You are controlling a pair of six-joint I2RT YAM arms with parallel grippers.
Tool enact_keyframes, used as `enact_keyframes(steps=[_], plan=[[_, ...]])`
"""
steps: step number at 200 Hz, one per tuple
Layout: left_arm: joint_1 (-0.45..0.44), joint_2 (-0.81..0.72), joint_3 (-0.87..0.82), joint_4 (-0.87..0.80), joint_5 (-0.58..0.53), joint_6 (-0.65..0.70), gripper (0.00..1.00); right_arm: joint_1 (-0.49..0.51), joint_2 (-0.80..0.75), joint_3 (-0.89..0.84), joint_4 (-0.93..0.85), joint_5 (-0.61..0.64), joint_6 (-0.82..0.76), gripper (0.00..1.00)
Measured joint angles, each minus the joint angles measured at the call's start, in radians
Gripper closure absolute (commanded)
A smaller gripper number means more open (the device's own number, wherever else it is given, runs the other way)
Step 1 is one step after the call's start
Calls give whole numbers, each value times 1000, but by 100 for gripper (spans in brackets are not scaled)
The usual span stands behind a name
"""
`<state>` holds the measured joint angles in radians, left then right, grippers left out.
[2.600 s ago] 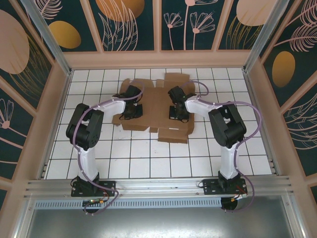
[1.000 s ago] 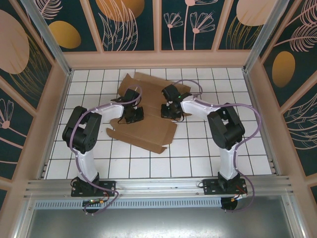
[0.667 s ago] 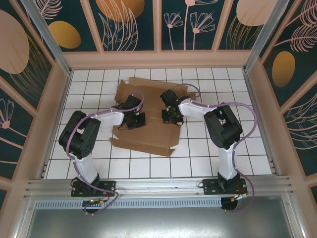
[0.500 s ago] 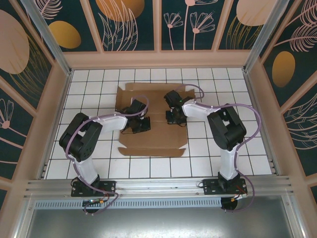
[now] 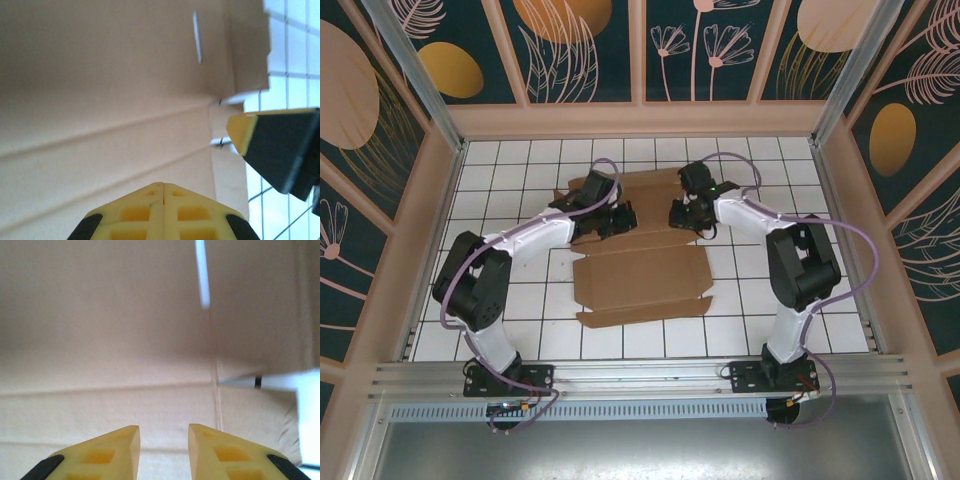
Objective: Fold the paper box
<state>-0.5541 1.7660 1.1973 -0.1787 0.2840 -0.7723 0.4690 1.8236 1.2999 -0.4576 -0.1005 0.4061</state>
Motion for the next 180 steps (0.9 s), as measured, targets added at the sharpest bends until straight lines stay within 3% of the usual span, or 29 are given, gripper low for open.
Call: enact_keyframes(steps=[38,85,130,180], plan=[[71,117,37,47,28,-39,99,-54,-24,1,111,-37,36,58],[76,302,92,67,51,-63,100,-180,-26,-9,201,-85,122,52],[76,333,119,85,68,-64,100,-288,-26,-10,209,-112,120,46],[76,355,119,137,92,-64,100,-366,-26,-75,221,-137,83,33]])
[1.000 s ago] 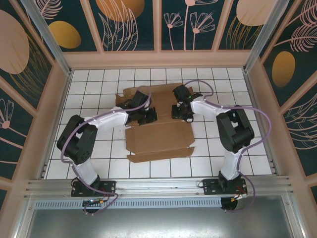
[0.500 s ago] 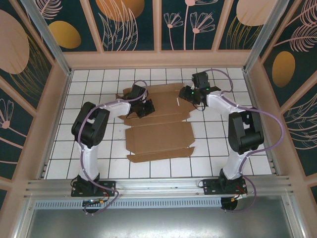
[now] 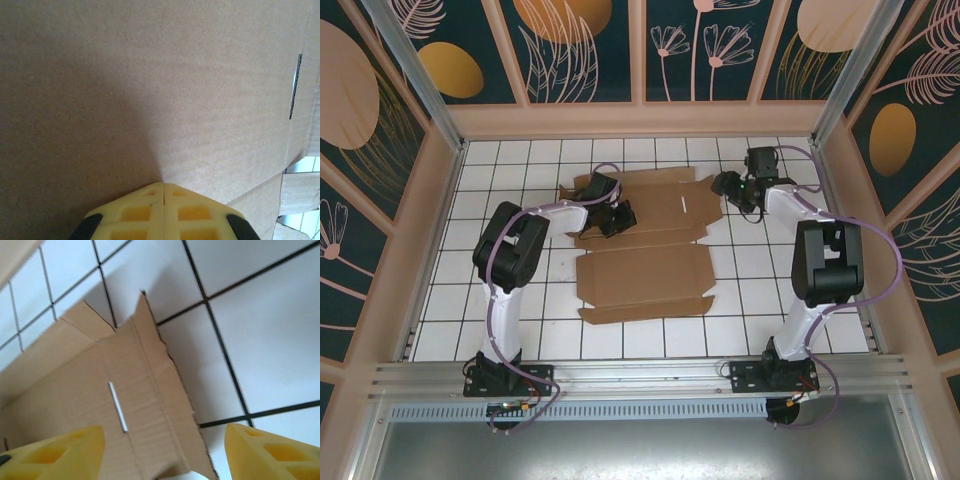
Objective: Fold the paper box
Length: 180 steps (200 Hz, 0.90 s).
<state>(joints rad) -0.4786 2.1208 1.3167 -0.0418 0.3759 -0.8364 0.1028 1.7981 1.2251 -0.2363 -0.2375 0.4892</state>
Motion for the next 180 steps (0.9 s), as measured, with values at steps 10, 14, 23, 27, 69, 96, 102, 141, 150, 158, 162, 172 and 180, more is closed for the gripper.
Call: enact_keyframes(steps=[10,14,23,27,69,96,102,141,150,158,162,172,180], plan=[[0,3,0,10,5,0,100,-14,0,-7,-3,0,-11,26],[0,5,0,13,7,0,100,-19,0,-9,-3,-1,-14,22],[0,7,0,20,10,0,100,-32,0,-10,-6,-1,-26,20],[0,8,0,22,10,0,100,-38,0,-10,-6,0,-29,20],[2,10,-10,48,21,0,100,-86,0,-9,-34,-8,-76,17],[4,12,-14,61,32,0,100,-116,11,-2,-50,-47,-106,14],[4,13,-14,63,35,0,100,-120,19,2,-51,-58,-114,14],[8,19,-14,70,53,1,100,-121,126,63,-55,-201,-157,15],[8,22,-12,73,60,1,100,-121,160,83,-57,-230,-166,16],[8,25,-8,72,64,1,100,-118,186,97,-55,-252,-170,17],[8,27,-5,72,66,2,100,-117,196,100,-54,-262,-170,18],[8,32,2,72,72,5,100,-116,220,107,-55,-292,-174,20],[8,37,8,72,78,6,100,-114,243,116,-57,-317,-176,23]])
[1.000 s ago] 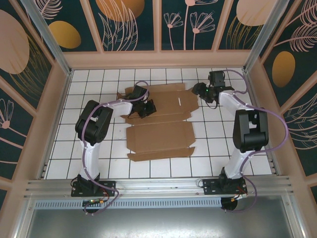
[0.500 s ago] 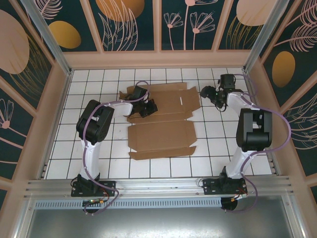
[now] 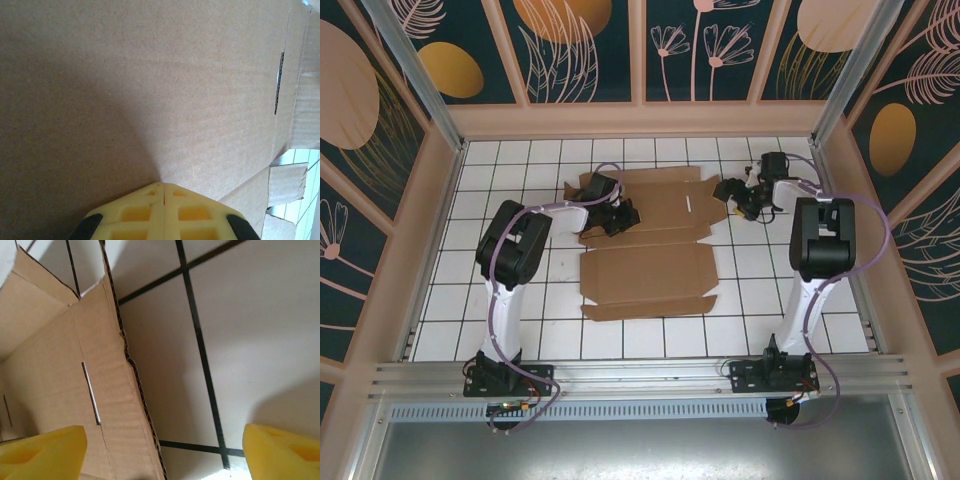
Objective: Fold the paper box
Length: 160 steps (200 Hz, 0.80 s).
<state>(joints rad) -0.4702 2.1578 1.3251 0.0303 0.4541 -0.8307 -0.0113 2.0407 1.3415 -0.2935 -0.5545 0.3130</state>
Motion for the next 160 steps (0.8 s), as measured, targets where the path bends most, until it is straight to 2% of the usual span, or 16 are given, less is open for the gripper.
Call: enact_keyframes(steps=[12,49,76,109,138,160], plan=[[0,8,9,0,11,4,100,-3,17,20,-12,-19,-2,28],[0,19,26,-5,25,18,100,11,70,69,-7,-65,-16,53],[0,26,36,-9,35,27,100,32,93,86,-10,-73,-24,63],[0,31,50,-27,36,38,100,89,82,89,-29,64,-59,81],[-1,36,73,-61,31,53,100,133,50,89,-67,218,-89,84],[-1,41,94,-91,23,71,100,153,28,84,-81,285,-97,82]])
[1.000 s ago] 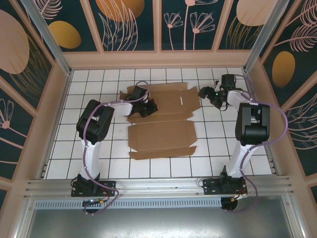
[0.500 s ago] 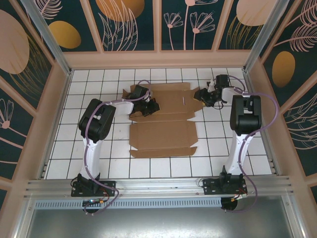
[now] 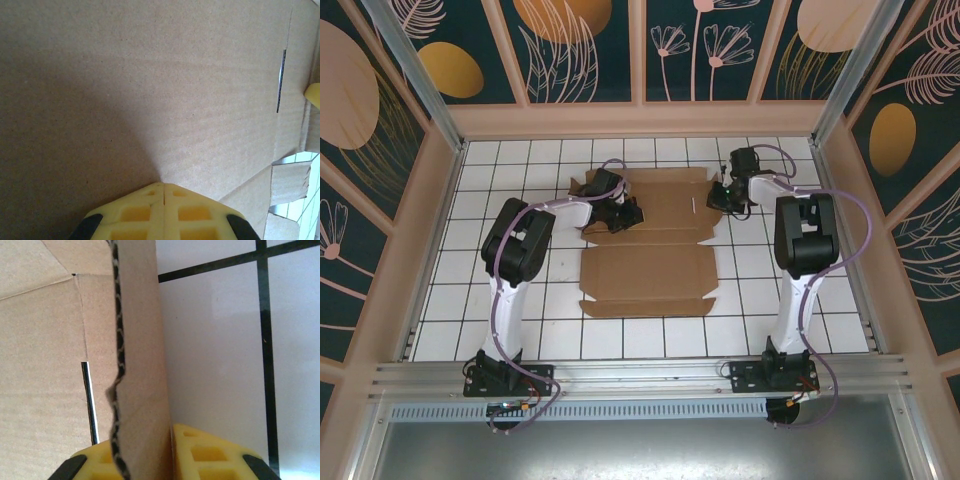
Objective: Fold the paper box
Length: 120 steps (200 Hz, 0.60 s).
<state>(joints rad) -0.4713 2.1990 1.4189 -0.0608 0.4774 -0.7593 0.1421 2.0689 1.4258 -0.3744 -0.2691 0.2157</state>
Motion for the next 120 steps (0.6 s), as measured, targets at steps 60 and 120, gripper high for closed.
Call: enact_keyframes(steps=[60,120], plan=[[-10,0,63,-103,-53,35,88,-6,-69,-2,-34,134,8,33],[-5,119,483,-220,-98,32,83,-18,-101,204,-19,90,37,38]])
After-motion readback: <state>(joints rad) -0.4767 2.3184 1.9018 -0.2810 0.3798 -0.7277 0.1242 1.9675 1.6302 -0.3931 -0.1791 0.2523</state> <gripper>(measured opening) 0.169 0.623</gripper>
